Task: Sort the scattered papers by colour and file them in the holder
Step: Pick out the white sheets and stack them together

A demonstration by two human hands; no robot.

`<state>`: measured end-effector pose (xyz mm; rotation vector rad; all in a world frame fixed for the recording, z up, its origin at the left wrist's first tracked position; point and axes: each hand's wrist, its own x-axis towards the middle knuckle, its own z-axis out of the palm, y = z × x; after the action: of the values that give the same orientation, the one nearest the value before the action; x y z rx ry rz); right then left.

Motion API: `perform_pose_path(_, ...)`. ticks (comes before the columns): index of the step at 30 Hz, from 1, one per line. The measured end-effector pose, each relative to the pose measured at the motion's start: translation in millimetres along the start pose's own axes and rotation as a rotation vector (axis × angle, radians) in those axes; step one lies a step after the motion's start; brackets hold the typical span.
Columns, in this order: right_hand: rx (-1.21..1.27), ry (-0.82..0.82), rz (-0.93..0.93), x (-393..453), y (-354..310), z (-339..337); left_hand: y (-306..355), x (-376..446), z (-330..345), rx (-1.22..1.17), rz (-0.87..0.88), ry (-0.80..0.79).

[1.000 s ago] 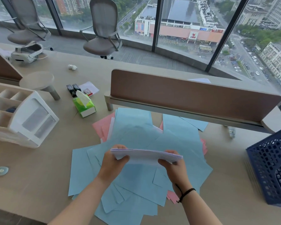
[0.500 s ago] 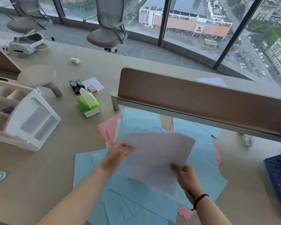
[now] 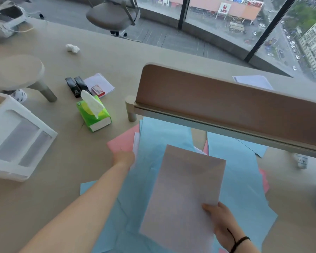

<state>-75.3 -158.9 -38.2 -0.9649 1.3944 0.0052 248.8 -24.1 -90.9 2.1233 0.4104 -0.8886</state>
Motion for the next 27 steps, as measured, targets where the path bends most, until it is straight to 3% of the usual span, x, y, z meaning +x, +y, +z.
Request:
perform_pose_path(5, 0.041, 0.031, 0.033, 2.6, 6.8, 2.9, 5.9, 2.1, -0.3, -0.092, -0.038, -0.046)
perform_pose_path(9, 0.045, 0.073, 0.058, 6.0, 9.9, 0.8, 18.9, -15.3, -0.8, 0.038, -0.042, -0.119)
perform_pose_path(13, 0.032, 0.093, 0.074, 7.3, 13.0, -3.9, 18.6, -17.6, -0.8, 0.257, 0.077, -0.12)
perform_pose_path(17, 0.011, 0.057, 0.1, 2.8, 14.3, -7.0, 17.2, -29.0, -9.0, 0.26, 0.199, -0.128)
perform_pose_path(27, -0.055, 0.053, 0.094, -19.1, 13.2, -13.7, 39.1, -110.6, -60.5, -0.129, 0.596, -0.145)
